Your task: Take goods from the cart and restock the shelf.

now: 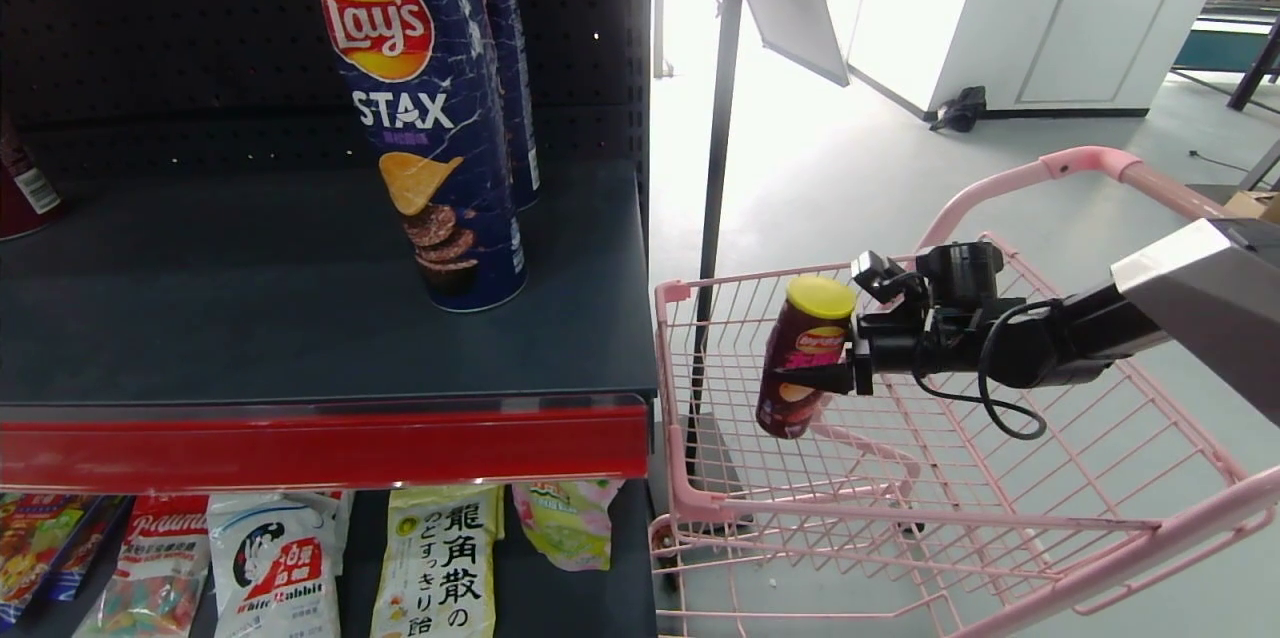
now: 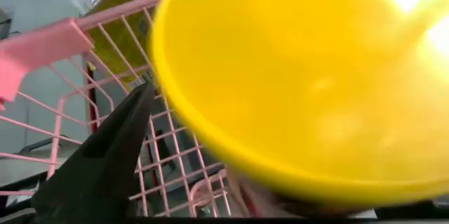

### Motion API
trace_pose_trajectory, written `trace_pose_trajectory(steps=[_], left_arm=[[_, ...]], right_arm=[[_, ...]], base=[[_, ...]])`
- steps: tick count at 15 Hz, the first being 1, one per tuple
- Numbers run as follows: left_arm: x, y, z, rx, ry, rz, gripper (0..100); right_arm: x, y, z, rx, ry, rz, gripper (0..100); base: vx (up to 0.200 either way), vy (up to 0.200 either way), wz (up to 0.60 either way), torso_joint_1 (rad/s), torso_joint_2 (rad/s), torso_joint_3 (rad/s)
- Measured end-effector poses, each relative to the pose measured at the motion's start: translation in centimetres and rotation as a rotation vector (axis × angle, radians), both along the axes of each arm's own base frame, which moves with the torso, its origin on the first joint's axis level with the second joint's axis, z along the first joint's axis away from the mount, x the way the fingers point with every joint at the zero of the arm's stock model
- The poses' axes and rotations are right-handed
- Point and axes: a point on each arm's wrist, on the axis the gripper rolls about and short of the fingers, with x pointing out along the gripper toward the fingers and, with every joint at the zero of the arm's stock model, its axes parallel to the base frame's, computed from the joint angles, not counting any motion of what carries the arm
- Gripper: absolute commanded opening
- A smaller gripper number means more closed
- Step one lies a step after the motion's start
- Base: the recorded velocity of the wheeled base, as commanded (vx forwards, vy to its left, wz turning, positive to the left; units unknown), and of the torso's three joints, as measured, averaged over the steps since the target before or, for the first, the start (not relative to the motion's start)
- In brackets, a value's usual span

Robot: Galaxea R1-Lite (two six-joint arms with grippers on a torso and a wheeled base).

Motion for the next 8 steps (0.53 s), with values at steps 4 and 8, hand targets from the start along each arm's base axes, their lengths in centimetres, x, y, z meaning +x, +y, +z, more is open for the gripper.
trace_pose_trajectory(steps=[4, 8], left_arm=[[0.0, 0.0, 0.0, 0.000, 0.000, 0.000, 100], [0.0, 0.0, 0.0, 0.000, 0.000, 0.000, 100]], right_arm=[[-0.3, 1.5, 0.0, 0.004, 0.016, 0.035, 0], [-0.5, 0.1, 1.2, 0.004, -0.005, 0.005, 0]], base=[[0.000, 0.000, 0.00, 0.000, 0.00, 0.000], [0.000, 0.000, 0.00, 0.000, 0.00, 0.000]])
